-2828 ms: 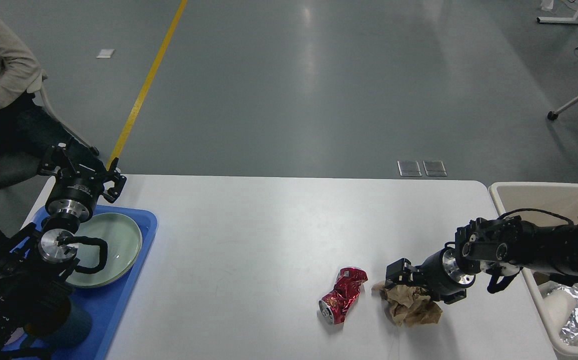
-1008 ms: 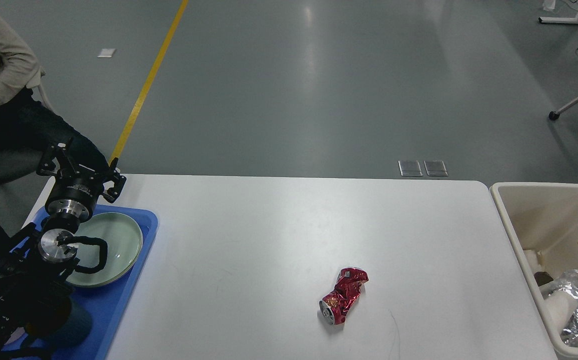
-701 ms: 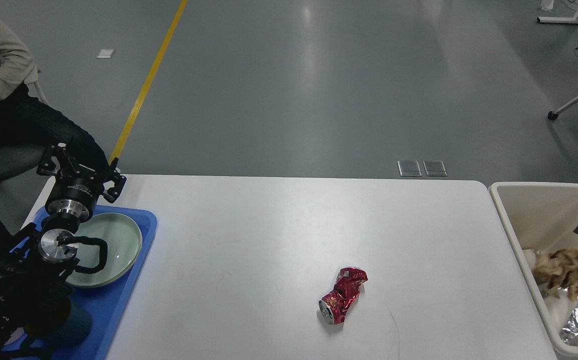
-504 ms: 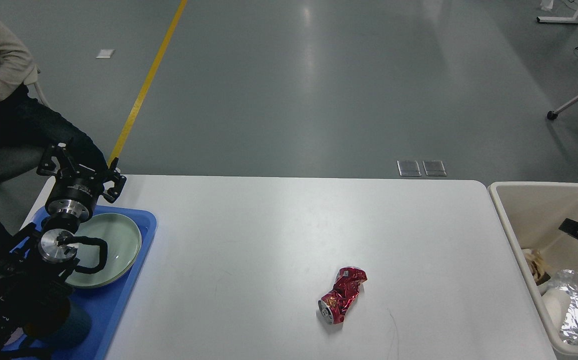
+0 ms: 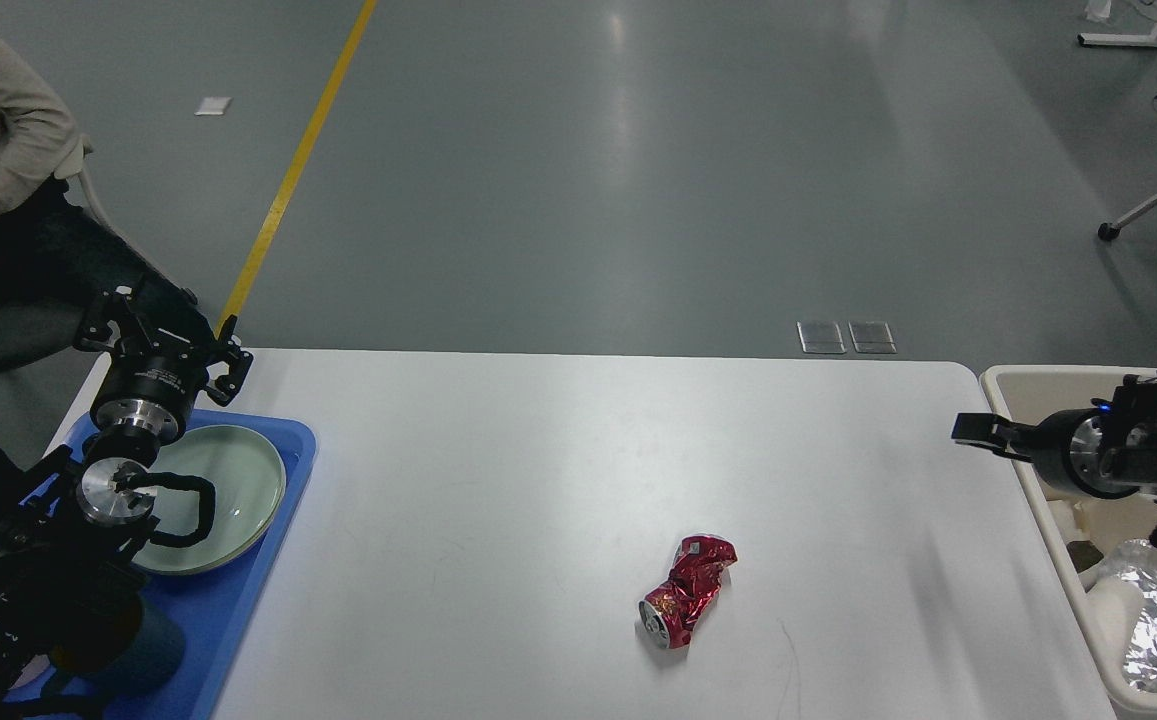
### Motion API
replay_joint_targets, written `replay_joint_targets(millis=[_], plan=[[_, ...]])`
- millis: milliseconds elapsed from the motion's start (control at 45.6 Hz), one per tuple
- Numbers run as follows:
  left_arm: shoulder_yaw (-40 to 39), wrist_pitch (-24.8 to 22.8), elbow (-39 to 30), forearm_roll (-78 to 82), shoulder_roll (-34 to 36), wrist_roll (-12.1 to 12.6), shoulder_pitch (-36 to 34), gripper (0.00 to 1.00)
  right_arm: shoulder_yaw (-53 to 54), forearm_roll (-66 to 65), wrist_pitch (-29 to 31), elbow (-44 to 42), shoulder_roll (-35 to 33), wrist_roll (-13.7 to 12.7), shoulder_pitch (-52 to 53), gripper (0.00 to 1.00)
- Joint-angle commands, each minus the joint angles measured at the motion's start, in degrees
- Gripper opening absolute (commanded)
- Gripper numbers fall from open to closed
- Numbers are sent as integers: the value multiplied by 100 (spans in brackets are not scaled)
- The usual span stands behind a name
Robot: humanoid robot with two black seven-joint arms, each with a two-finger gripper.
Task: Tidy desktop
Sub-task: 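Reach the right gripper to the crushed red can and grasp it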
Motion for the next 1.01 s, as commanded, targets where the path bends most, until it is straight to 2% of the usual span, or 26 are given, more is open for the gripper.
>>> replay_joint_targets(millis=[0, 66, 241, 329, 373, 395, 438, 504, 592, 811, 986], plan=[[0, 0, 0, -1, 0, 0, 0, 96, 168, 98, 1938, 232, 74, 26, 695, 100], [0, 0, 0, -1, 0, 0, 0, 96, 414, 194, 2486, 346, 214, 26, 828, 100], [0, 0, 0, -1, 0, 0, 0, 96, 713, 862, 2338, 549, 672, 17, 583, 100], [0, 0, 0, -1, 0, 0, 0, 96, 1011, 977, 1944, 487, 733, -18, 21, 100], [0, 0, 0, -1, 0, 0, 0, 96, 1231, 977, 1540, 452, 803, -27, -242, 100], [0, 0, 0, -1, 0, 0, 0, 96, 1371, 977, 1086, 443, 926, -36, -505, 100], [0, 0, 0, -1, 0, -9, 0, 96, 1408, 968, 617, 435, 1110, -36, -700, 100], [0, 0, 0, -1, 0, 0, 0, 96, 1417, 968, 133, 426, 1374, -36, -850, 100], [0, 0, 0, -1, 0, 0, 0, 96, 1443, 968, -123, 365, 1559, -36, -929, 100], [0, 0, 0, -1, 0, 0, 0, 96, 1636, 977, -228, -22, 1867, -36, -1307, 100], [0, 0, 0, -1, 0, 0, 0, 96, 1663, 977, -685, -312, 2192, -45, -1632, 100]])
